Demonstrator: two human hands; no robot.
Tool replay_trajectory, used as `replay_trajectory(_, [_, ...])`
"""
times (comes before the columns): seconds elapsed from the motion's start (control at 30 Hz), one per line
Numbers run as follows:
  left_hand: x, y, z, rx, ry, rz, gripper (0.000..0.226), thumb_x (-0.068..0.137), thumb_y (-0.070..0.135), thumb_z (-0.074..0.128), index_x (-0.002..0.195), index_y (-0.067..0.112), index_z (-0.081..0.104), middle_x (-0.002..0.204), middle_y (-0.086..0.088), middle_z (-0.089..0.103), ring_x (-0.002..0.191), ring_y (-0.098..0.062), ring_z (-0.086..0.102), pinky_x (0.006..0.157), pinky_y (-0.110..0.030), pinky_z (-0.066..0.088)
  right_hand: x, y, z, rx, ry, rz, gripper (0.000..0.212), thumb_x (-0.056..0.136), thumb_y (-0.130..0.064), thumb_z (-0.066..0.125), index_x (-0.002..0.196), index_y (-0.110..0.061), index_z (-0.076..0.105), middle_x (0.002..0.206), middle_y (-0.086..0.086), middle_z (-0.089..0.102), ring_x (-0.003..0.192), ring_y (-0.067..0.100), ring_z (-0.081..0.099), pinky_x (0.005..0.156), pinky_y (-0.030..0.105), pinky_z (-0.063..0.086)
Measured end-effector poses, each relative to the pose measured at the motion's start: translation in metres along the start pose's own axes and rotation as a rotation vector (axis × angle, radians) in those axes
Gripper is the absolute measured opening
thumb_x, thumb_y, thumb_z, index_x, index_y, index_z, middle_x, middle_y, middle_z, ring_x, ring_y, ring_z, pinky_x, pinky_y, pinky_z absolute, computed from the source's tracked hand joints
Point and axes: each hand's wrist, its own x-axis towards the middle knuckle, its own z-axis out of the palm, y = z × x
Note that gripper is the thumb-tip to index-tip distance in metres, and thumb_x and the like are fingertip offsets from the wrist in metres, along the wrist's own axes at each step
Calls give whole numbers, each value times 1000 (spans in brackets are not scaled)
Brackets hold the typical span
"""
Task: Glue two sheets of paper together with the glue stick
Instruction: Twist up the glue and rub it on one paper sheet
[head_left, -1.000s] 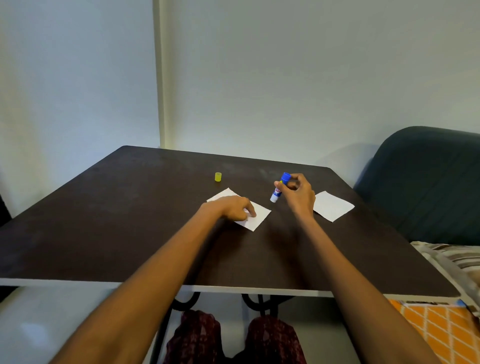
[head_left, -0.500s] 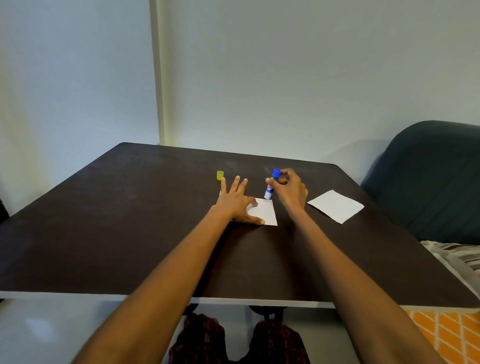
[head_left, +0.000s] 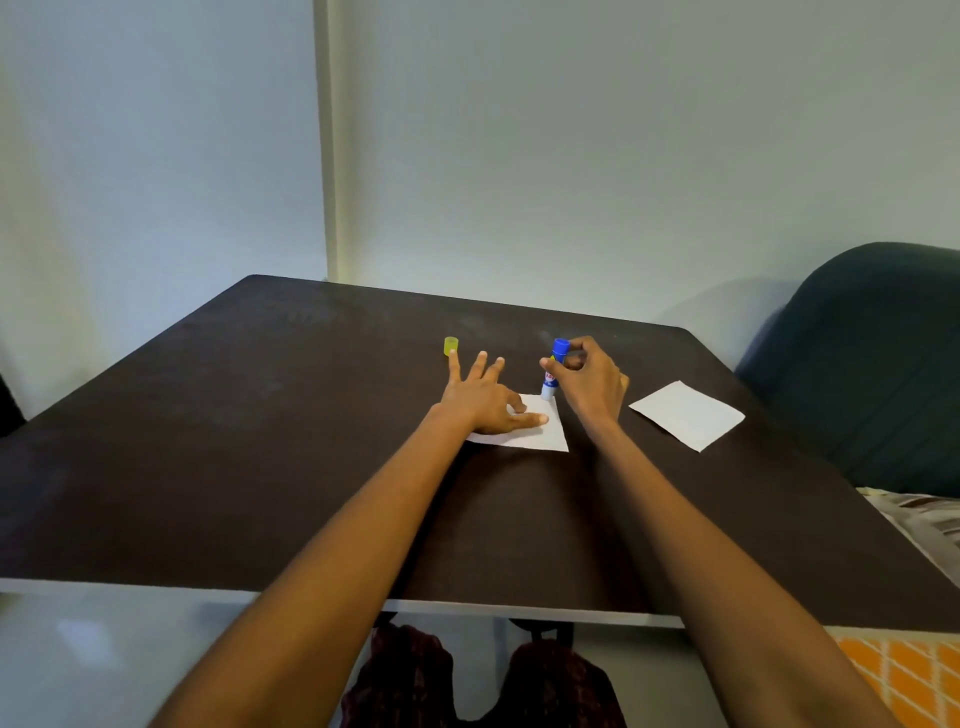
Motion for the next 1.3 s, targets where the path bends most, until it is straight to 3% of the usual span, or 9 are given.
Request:
replay_trajectory(0.27, [3, 6, 13, 23, 105, -3, 62, 74, 73, 48, 121, 32, 52, 156, -16, 11, 144, -37, -6, 101, -66, -20, 1, 2, -3, 13, 0, -4, 38, 79, -39, 71, 105, -15, 58, 99, 6, 71, 97, 23, 63, 94, 42, 37])
replay_trajectory(0.5, [3, 6, 15, 42, 37, 0, 69, 77, 75, 40, 137, 41, 36, 157, -15, -6, 142, -34, -19, 102, -64, -21, -1, 2, 2, 58, -52, -8, 38, 79, -37, 72, 106, -15, 59, 100, 6, 72, 100, 23, 64, 100, 46, 39])
replay_trajectory(0.8, [1, 9, 14, 12, 54, -49, 69, 74, 77, 43, 135, 44, 39, 158, -14, 0, 143, -35, -14, 102, -64, -21, -7, 5, -3, 56, -49, -28, 37, 78, -40, 72, 103, -16, 59, 96, 4, 72, 96, 21, 65, 97, 48, 41])
replay_trajectory(1.0, [-1, 20, 18, 19, 137, -111, 66, 75, 75, 44, 130, 39, 48, 156, -14, 13, 144, -35, -2, 103, -65, -18, -21, 10, -13, 54, -34, -43, 34, 77, -41, 72, 100, -19, 58, 92, 1, 72, 93, 19, 63, 94, 39, 33])
replay_trajectory(1.3, [-5, 26, 17, 28, 144, -148, 69, 75, 76, 42, 131, 36, 47, 156, -14, 15, 144, -36, 2, 104, -65, -16, -40, 18, -35, 88, -25, -25, 28, 76, -42, 72, 88, -30, 51, 78, -10, 64, 90, 19, 64, 96, 44, 41])
